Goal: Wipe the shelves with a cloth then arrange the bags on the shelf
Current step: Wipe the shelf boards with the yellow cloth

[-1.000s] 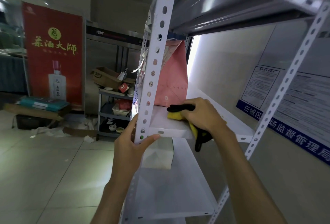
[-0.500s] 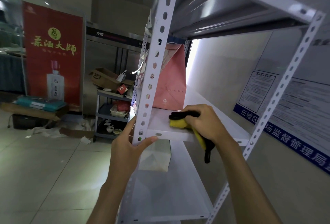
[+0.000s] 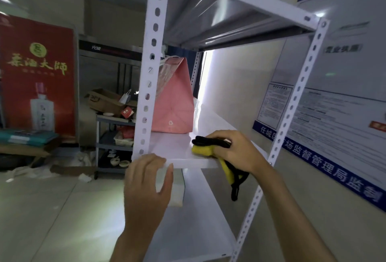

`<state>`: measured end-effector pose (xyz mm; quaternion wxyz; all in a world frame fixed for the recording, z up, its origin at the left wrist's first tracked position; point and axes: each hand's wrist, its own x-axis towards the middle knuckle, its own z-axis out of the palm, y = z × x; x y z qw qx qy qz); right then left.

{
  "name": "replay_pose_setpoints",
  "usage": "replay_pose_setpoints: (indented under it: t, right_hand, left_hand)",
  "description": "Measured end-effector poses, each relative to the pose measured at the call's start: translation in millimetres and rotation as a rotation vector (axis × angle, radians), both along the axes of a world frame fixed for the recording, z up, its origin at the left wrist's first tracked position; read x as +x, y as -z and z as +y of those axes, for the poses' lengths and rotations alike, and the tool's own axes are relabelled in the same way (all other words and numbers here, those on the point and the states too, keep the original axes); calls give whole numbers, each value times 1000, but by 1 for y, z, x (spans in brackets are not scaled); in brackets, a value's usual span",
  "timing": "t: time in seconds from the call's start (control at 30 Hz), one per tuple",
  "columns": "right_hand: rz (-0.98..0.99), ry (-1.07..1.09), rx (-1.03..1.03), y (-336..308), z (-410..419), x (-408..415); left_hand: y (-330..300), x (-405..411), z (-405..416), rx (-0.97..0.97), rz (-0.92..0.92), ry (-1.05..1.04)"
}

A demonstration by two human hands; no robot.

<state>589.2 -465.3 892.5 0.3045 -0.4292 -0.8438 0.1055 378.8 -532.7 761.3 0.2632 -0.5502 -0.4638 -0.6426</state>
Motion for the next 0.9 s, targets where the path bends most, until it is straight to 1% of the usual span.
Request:
replay_pose_setpoints:
  t: [0.03,0.1,0.17,0.23,0.33,0.43,0.53,0.6,0.77,0.9]
  right_hand:
    - [6,31,11,-2,2,6]
    - [4,103,43,-5,9,20]
    - [2,169,65,-5,18,33]
    - [-32,193,68,-3,25,44]
    - [-152,150,25,9,31,53]
    - [-173,136,-3,18,44,57]
    - [-251,152,-24,12,64,53]
    - [-302,168,-61,6,82,46]
    - [-373,222,-183,-2,153,20]
    - [-373,304,-234,-8,197,3]
  left_hand:
    - [-3,5,8,10,90,18]
    - [-14,17,23,-10,185,54]
    - [-30,30,37,-68,198,113]
    - [-45,40,50,-169,210,131]
    - [-60,46,65,-334,185,61]
    - [-64,49,73,-542,168,-70]
    - [-64,56,71,-697,259,-154]
    - [-64,57,69,-732,295,-177]
    - [-65,54,67,-779,302,-195]
    - [-66,55,65,-805,308,-195]
